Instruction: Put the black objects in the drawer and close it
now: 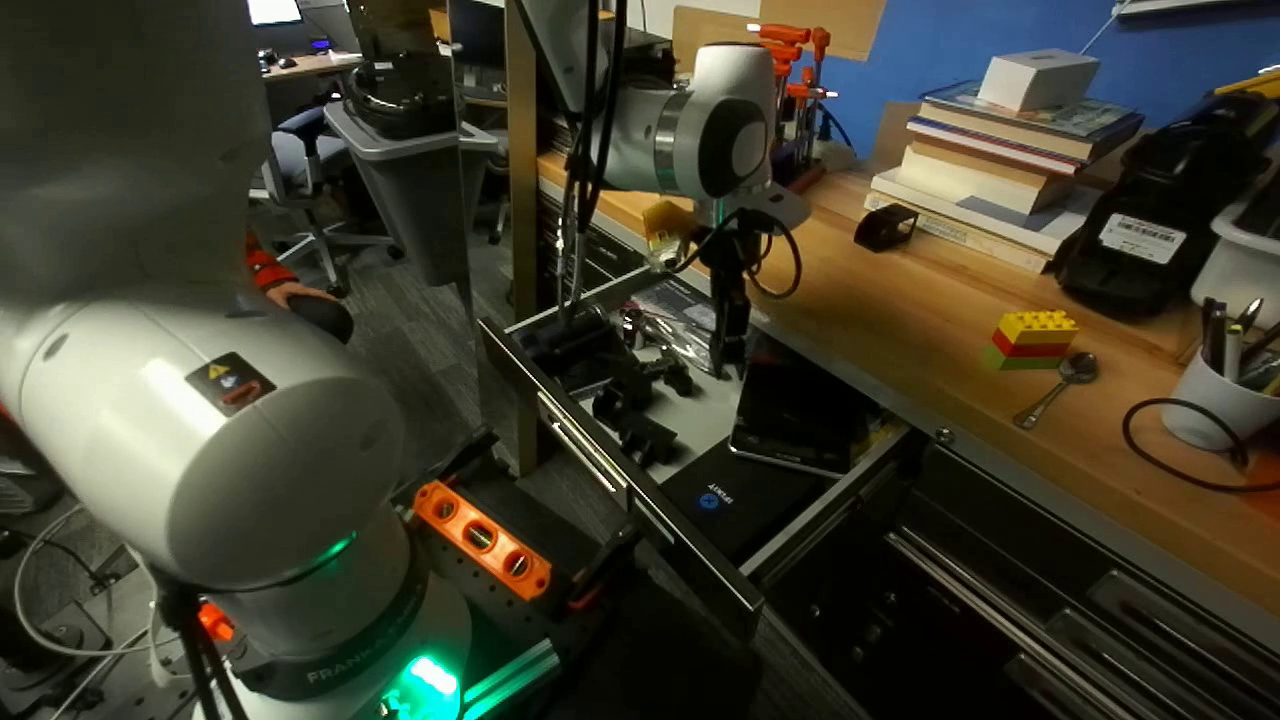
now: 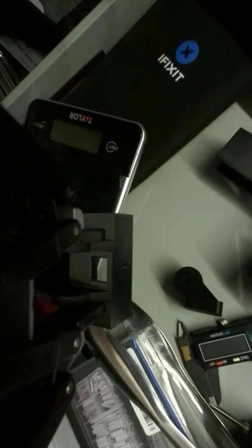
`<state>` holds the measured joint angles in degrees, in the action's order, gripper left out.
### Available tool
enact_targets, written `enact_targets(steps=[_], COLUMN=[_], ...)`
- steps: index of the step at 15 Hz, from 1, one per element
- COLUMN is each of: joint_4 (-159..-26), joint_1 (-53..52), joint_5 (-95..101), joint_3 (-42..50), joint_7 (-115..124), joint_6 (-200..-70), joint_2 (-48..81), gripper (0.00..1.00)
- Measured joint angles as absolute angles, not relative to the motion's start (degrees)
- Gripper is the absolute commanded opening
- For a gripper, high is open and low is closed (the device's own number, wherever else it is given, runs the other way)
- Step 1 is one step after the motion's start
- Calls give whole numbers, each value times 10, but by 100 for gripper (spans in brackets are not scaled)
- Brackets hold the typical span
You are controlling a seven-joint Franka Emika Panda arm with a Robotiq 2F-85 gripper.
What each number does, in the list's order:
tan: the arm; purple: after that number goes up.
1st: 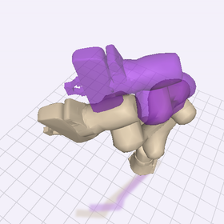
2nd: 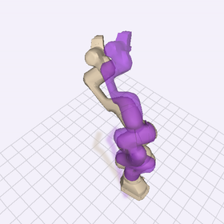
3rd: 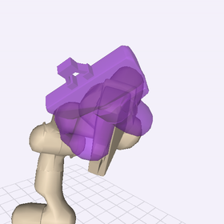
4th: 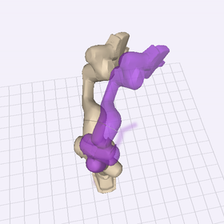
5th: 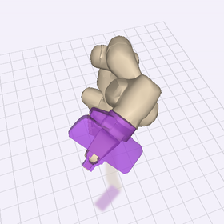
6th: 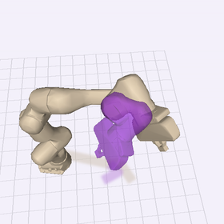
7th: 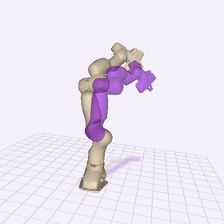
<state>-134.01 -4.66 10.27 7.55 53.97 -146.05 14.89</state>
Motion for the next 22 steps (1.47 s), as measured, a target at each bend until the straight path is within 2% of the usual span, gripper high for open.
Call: enact_targets(steps=[12,22], joint_4=[-1338,-1342], joint_1=[-46,-47], joint_5=[75,0], joint_3=[94,72], joint_7=[560,560], joint_6=[-1531,-1531], joint_2=[201,223], gripper=[22,22])
